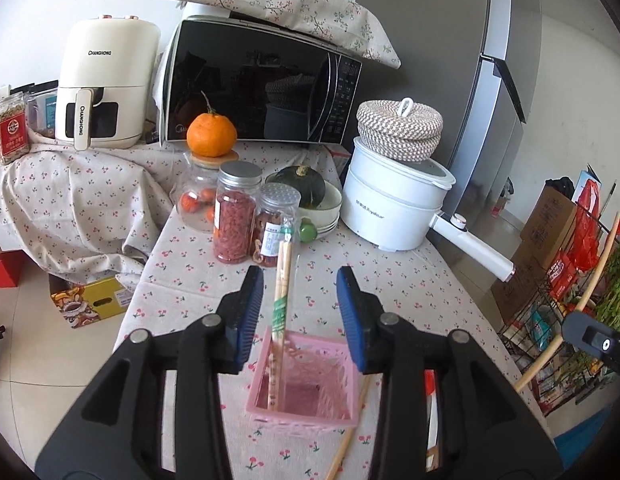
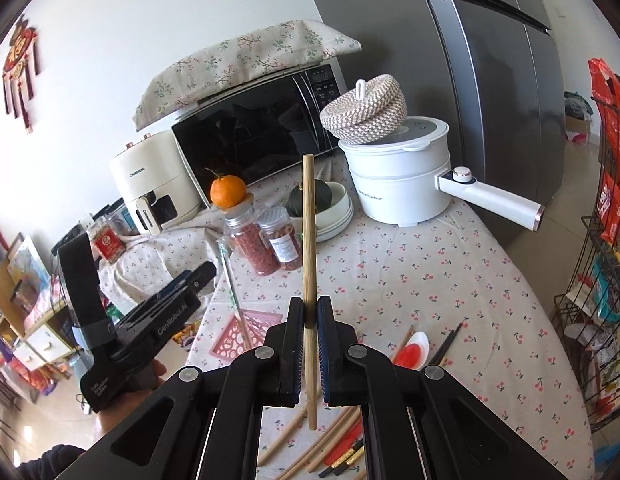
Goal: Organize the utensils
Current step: 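Lift the chopsticks and lower them into the pink holder with both tools, then open both tools to release the chopsticks and return to the table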
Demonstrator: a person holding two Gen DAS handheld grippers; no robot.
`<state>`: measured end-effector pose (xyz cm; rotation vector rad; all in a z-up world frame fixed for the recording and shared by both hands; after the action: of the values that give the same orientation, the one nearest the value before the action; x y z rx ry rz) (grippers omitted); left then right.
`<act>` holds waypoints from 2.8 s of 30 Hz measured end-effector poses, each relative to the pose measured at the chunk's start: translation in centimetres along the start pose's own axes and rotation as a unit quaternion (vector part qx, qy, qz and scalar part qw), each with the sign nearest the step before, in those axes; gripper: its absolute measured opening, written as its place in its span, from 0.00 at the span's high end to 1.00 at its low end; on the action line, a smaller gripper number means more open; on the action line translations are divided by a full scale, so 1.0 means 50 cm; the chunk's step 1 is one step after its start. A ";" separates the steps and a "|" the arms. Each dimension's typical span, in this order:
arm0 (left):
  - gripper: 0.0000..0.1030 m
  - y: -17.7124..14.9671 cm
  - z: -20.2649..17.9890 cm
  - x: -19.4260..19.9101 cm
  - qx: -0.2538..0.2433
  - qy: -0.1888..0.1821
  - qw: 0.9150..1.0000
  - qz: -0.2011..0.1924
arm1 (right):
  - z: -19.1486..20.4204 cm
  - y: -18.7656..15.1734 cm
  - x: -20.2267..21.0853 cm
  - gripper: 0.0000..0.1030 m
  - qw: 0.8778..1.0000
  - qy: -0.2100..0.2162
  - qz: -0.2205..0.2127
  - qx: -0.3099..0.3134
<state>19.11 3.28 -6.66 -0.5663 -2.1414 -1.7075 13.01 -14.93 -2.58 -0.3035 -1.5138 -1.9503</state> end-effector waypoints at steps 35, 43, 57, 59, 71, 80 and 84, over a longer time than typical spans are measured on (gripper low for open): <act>0.21 -0.115 0.084 0.042 -0.109 0.041 0.981 0.154 | 0.108 0.055 -0.186 0.93 0.999 0.042 -0.006 0.008; 0.20 -0.117 0.075 0.042 -0.088 0.034 0.983 0.159 | 0.093 0.050 -0.193 0.53 0.999 0.049 0.001 -0.012; 0.14 -0.154 0.015 0.028 -0.076 0.000 0.976 0.203 | -0.047 0.048 -0.068 0.04 1.000 -0.010 -0.023 0.000; 0.13 -0.164 0.004 0.024 -0.078 -0.003 0.974 0.212 | -0.076 0.037 -0.064 0.03 1.000 -0.024 -0.011 -0.001; 0.13 -0.224 -0.030 -0.011 -0.076 -0.008 0.957 0.281 | -0.224 -0.043 -0.089 0.03 0.989 -0.107 0.100 -0.028; 0.13 -0.254 -0.037 -0.038 -0.065 0.000 0.945 0.321 | -0.286 -0.130 -0.156 0.03 0.957 -0.159 0.233 -0.059; 0.13 -0.264 -0.038 -0.048 -0.073 0.009 0.940 0.332 | -0.297 -0.171 -0.190 0.03 0.941 -0.171 0.286 -0.057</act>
<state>14.52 -1.42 -18.53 -1.1518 -1.5460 -1.4625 18.02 -24.38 -19.00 -1.0549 -1.3149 -1.5613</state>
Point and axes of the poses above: each gripper's, at about its wrist camera, not at the fingertips, and x roughly against the way its jaws point, z to its left, y to its top, the point moved 5 cm from there along -x, roughly the way its jaws point
